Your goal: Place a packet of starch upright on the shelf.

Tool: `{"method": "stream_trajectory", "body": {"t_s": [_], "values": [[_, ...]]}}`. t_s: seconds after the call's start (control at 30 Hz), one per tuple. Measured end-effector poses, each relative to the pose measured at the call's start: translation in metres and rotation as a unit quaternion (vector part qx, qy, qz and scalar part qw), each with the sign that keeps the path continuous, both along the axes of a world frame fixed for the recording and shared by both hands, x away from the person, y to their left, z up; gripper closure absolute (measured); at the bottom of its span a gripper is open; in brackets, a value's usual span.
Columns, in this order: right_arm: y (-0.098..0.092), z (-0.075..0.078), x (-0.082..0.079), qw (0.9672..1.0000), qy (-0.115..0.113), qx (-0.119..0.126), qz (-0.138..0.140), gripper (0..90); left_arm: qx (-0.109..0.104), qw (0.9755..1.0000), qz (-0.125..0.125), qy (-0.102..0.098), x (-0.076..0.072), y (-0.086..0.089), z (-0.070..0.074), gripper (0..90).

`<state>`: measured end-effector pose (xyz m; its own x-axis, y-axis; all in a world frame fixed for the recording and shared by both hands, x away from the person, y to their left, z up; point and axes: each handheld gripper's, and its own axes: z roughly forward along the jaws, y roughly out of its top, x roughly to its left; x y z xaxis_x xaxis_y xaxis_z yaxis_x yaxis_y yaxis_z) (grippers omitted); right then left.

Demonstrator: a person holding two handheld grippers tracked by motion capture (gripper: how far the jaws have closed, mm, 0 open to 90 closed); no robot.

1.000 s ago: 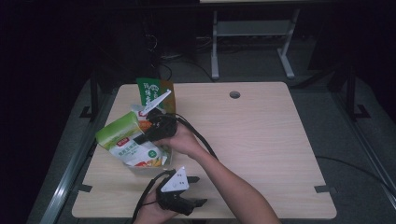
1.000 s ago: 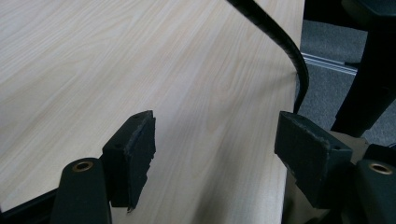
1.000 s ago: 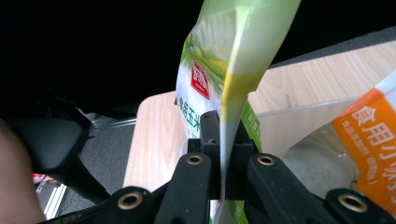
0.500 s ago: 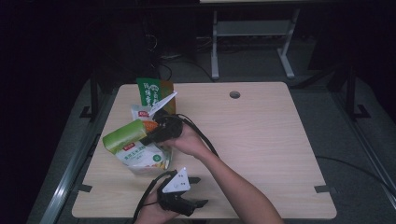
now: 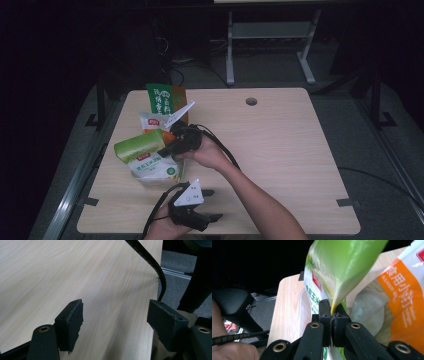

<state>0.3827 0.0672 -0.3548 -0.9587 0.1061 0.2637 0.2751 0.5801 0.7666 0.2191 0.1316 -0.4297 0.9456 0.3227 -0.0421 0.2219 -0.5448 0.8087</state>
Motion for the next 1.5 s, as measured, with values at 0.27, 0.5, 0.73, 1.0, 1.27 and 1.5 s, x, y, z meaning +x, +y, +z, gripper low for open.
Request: {"method": "stream_trajectory", "body": {"t_s": [0.27,0.5,0.73,1.0,1.27,1.5], "values": [[-0.016,-0.013,0.000,0.9999,0.010,-0.003,-0.009,88.6,0.005,1.0000,0.000,-0.002,0.002,0.000,-0.001,28.4],[-0.019,-0.015,-0.001,0.9999,0.010,-0.005,-0.010,88.6,0.004,1.0000,0.005,-0.003,0.003,0.001,-0.001,28.3],[-0.021,-0.015,0.000,0.9998,0.016,0.000,-0.015,81.5,0.004,0.9999,0.013,-0.005,0.006,0.004,0.000,27.5],[-0.030,-0.010,0.001,0.9995,0.012,0.009,-0.028,67.3,0.003,0.9997,0.024,-0.003,0.011,0.007,0.001,26.3],[-0.043,-0.010,0.002,0.9989,0.009,0.006,-0.046,57.3,0.003,0.9996,0.029,-0.003,0.013,0.008,0.002,26.0],[-0.053,-0.010,0.001,0.9983,0.008,0.003,-0.058,51.2,0.003,0.9995,0.032,-0.004,0.014,0.010,0.003,26.1]]}}
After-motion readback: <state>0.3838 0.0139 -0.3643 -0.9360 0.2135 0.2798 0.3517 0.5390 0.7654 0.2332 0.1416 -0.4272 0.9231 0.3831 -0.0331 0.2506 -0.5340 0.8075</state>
